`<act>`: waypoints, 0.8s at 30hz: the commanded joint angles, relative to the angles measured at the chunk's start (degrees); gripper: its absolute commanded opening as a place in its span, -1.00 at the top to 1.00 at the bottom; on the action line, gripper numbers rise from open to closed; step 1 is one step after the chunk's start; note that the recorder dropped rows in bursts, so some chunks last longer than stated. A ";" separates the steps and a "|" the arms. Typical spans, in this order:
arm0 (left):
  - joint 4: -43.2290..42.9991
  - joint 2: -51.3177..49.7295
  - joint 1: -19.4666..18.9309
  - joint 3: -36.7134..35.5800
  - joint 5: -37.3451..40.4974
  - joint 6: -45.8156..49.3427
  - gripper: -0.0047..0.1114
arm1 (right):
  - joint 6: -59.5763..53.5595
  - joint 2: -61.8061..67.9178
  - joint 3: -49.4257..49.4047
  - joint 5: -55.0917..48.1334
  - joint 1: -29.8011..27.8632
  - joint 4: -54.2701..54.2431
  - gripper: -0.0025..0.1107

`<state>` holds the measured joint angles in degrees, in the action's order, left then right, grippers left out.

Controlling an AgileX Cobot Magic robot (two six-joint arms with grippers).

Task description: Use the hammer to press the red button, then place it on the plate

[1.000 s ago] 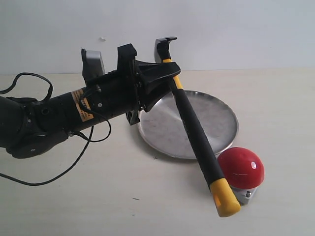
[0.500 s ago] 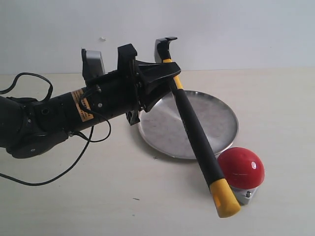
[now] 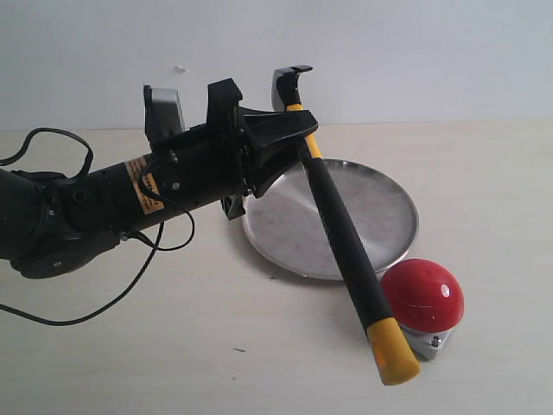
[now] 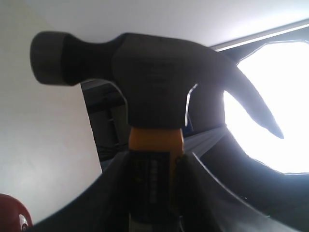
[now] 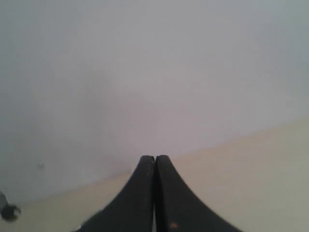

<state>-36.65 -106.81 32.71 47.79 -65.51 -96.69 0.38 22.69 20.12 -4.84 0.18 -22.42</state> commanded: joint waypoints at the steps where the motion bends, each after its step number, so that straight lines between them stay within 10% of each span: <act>1: 1.67 0.79 -0.17 0.40 -4.45 0.39 0.92 | -11.07 10.28 9.63 -16.09 -0.37 0.66 0.94; 11: 2.80 0.79 -0.17 0.40 -4.45 0.39 0.92 | -17.38 35.34 32.14 -54.74 -0.37 2.36 0.60; 16: 2.92 0.79 -0.17 0.40 -4.45 0.39 0.92 | -19.84 41.23 37.48 -59.39 -0.18 0.75 0.22; 24: 4.15 0.79 -0.17 0.40 -4.45 0.54 0.92 | -19.16 42.52 35.13 -60.86 -0.18 0.60 0.15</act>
<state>-34.91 -106.81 32.71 47.79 -65.63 -96.65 -18.71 64.14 55.95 -64.67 0.18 -21.33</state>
